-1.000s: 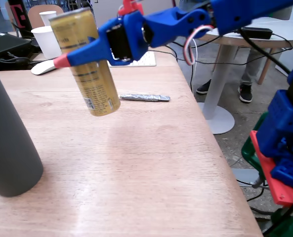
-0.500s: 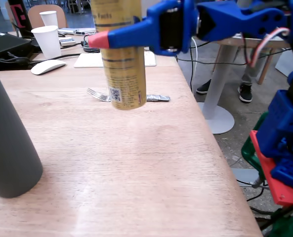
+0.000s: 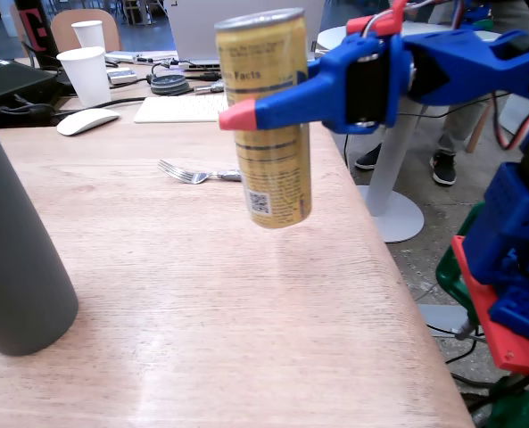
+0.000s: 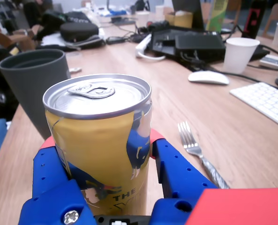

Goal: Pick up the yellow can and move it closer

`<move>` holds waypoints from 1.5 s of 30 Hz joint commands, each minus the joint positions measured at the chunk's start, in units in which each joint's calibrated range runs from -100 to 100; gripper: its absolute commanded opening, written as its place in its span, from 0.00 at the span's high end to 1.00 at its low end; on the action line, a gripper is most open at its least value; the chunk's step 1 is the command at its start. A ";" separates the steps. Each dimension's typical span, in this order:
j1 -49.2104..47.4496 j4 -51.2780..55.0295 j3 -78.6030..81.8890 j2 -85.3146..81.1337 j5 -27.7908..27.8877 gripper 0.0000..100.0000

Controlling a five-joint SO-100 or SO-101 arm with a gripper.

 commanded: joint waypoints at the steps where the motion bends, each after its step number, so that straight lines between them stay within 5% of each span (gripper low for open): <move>1: 0.12 8.16 -1.80 -8.46 0.00 0.77; 11: 4.86 11.44 13.59 -25.10 0.05 0.77; 23: -2.42 12.43 15.76 -25.45 -0.24 0.77; 31: -2.42 21.13 15.76 -25.45 -0.05 0.77; 45: -1.74 21.13 15.76 -25.19 -0.10 0.77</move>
